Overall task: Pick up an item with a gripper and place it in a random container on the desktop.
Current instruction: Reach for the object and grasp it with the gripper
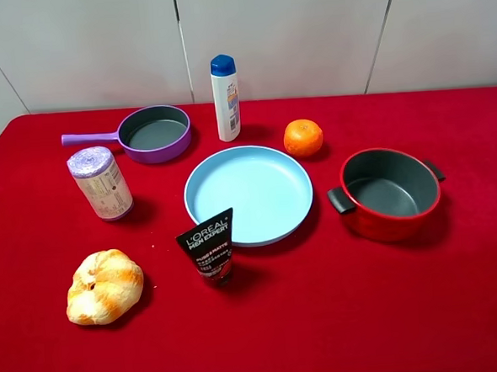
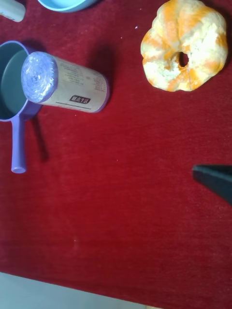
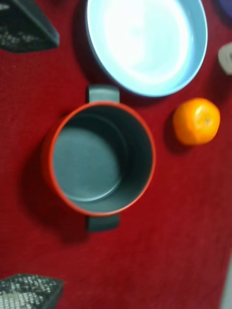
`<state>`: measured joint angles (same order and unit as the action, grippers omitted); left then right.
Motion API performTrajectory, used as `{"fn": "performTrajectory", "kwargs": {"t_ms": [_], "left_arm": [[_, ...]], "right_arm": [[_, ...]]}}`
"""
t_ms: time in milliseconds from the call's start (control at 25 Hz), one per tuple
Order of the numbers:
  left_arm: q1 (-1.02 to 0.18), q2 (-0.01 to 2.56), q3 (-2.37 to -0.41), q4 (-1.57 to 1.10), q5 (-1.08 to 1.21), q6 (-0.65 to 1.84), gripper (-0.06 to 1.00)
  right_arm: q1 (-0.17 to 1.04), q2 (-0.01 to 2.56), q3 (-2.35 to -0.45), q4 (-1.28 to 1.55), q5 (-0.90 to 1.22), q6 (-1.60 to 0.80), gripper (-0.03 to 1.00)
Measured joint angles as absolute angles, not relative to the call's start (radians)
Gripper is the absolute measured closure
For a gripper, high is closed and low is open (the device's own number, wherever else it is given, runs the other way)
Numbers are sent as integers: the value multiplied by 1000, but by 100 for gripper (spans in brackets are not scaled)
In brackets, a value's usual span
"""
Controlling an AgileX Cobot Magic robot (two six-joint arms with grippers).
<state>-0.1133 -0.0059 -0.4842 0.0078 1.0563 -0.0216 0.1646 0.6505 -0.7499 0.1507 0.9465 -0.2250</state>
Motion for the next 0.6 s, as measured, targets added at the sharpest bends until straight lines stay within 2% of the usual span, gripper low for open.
{"fn": "performTrajectory", "kwargs": {"t_ms": [40,360,600], "left_arm": [[-113,-6,-484,8,1056,-22,-5],[-113,-6,-484,8,1056,-22,-5],[-113,-6,-484,8,1056,-22,-5]], "right_arm": [[225,687,-762,136,929,-224,27],[461,830,-769,90,824,-224,27],[604,937,-769,59,742,-233,27]]}}
